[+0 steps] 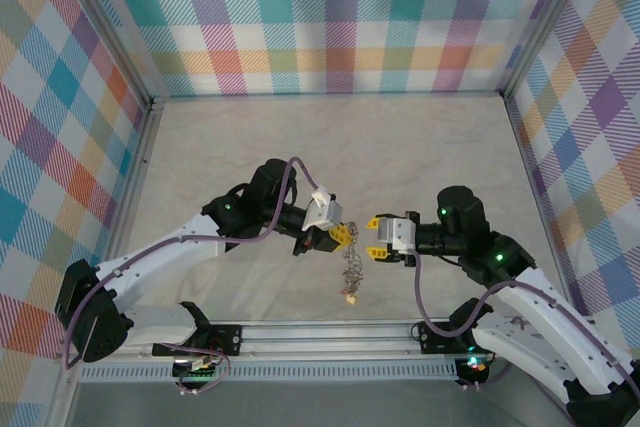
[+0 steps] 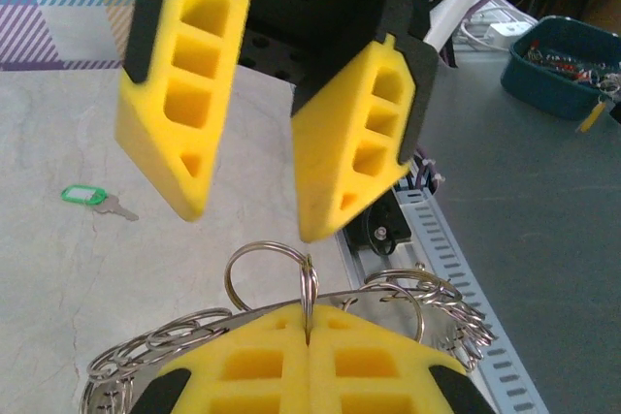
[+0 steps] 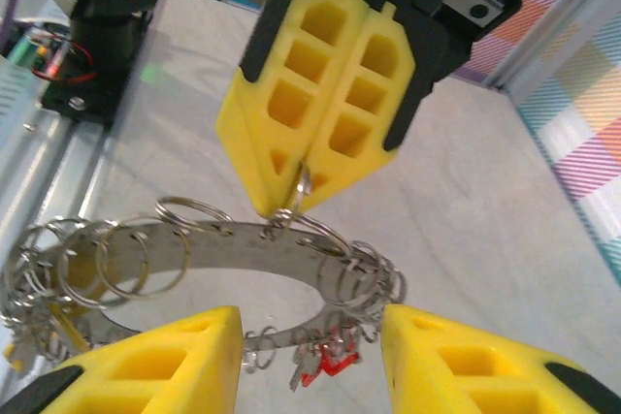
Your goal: Put the keys on the keyring
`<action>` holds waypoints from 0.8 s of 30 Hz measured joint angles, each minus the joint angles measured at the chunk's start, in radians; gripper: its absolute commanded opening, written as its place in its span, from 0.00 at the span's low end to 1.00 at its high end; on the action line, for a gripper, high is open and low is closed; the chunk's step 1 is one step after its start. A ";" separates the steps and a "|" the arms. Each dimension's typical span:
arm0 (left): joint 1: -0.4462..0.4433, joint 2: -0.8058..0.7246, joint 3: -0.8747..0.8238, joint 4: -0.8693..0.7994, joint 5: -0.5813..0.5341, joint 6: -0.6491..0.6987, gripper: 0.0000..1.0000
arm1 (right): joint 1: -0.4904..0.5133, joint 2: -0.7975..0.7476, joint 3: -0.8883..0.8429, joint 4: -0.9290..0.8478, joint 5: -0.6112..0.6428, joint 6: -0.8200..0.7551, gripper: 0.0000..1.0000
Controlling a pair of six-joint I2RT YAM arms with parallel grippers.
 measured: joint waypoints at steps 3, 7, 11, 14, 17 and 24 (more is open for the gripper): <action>0.000 0.013 0.031 -0.054 0.008 0.037 0.00 | 0.000 0.014 0.001 -0.002 0.003 -0.038 0.41; 0.000 0.029 0.058 -0.097 0.017 0.076 0.00 | 0.000 0.073 0.021 -0.019 -0.022 -0.065 0.36; -0.002 0.035 0.064 -0.126 0.019 0.101 0.00 | 0.000 0.112 0.052 -0.025 -0.080 -0.081 0.34; -0.002 0.042 0.071 -0.145 0.019 0.112 0.00 | 0.000 0.117 0.062 -0.021 -0.110 -0.081 0.34; -0.002 0.047 0.080 -0.156 0.019 0.120 0.00 | 0.000 0.117 0.062 -0.013 -0.129 -0.081 0.34; -0.004 0.051 0.091 -0.166 0.025 0.134 0.00 | 0.000 0.134 0.064 -0.014 -0.149 -0.081 0.28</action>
